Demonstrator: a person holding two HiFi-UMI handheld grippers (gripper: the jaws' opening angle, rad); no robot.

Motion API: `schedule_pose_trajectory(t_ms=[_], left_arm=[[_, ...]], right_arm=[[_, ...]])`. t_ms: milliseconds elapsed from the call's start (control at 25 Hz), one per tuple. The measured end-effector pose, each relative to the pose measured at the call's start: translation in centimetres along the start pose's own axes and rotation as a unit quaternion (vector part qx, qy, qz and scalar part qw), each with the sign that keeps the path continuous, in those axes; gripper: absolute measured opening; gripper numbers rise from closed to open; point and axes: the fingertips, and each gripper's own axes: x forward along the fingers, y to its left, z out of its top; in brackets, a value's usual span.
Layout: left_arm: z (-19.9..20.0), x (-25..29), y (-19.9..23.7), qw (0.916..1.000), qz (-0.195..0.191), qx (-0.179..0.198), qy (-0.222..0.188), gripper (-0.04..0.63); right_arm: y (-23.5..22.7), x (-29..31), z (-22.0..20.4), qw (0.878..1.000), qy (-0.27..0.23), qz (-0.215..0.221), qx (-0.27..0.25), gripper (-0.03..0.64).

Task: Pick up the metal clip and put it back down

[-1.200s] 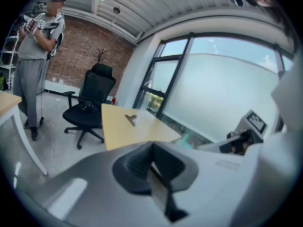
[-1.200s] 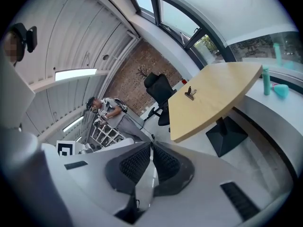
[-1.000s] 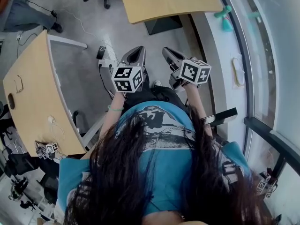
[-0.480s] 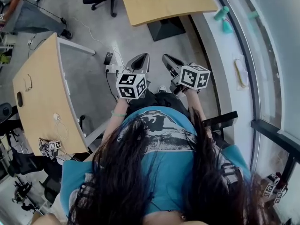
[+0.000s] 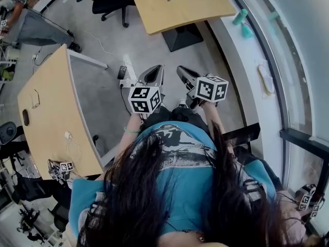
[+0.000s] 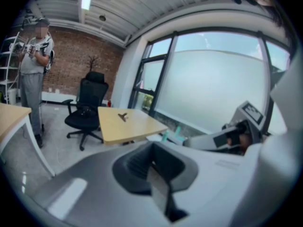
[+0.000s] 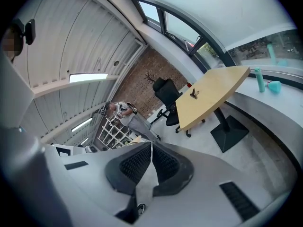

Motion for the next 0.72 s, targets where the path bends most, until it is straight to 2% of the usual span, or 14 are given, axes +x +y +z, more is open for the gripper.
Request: schedule_pose_trajectory(t_ms=[720], left_arm=[[-0.4, -3.1, 2.8, 0.9997, 0.003, -0.019, -0.014, 0.002]], right_arm=[[3.2, 1.6, -2.4, 1.0, 0.021, -0.009, -0.014, 0.025]])
